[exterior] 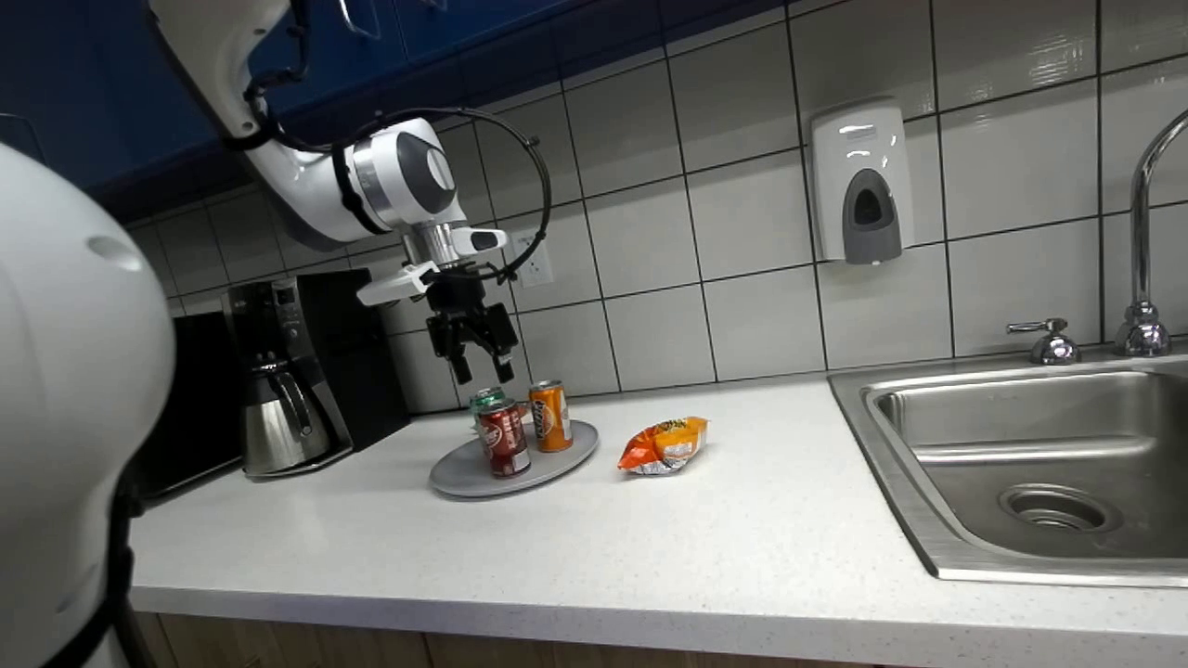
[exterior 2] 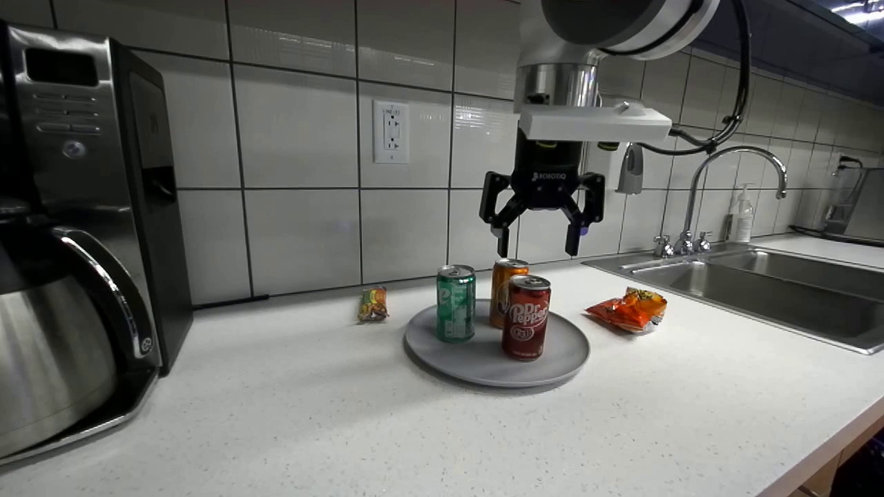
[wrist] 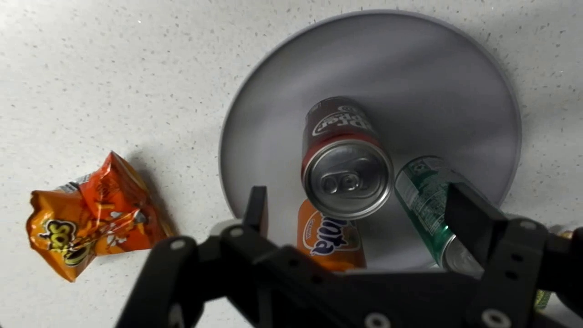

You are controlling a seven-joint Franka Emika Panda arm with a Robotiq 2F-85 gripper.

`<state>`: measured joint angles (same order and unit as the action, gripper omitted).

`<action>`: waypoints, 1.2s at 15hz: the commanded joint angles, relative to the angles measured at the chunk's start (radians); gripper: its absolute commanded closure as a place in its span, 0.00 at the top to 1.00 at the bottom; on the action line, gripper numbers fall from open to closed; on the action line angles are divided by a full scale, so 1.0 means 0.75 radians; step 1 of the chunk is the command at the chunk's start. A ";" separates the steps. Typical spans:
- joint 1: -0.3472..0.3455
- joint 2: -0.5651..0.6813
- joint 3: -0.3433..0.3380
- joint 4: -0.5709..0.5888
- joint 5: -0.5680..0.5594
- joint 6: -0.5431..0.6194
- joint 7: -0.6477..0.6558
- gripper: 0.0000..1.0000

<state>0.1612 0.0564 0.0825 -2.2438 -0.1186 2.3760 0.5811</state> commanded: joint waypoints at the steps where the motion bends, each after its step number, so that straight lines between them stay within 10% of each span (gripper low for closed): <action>1: 0.000 -0.153 0.025 -0.121 -0.034 -0.028 0.045 1.00; 18: -0.030 -0.444 0.176 -0.364 0.012 -0.046 0.095 1.00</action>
<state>0.1607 -0.2748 0.1933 -2.5177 -0.1190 2.3430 0.6605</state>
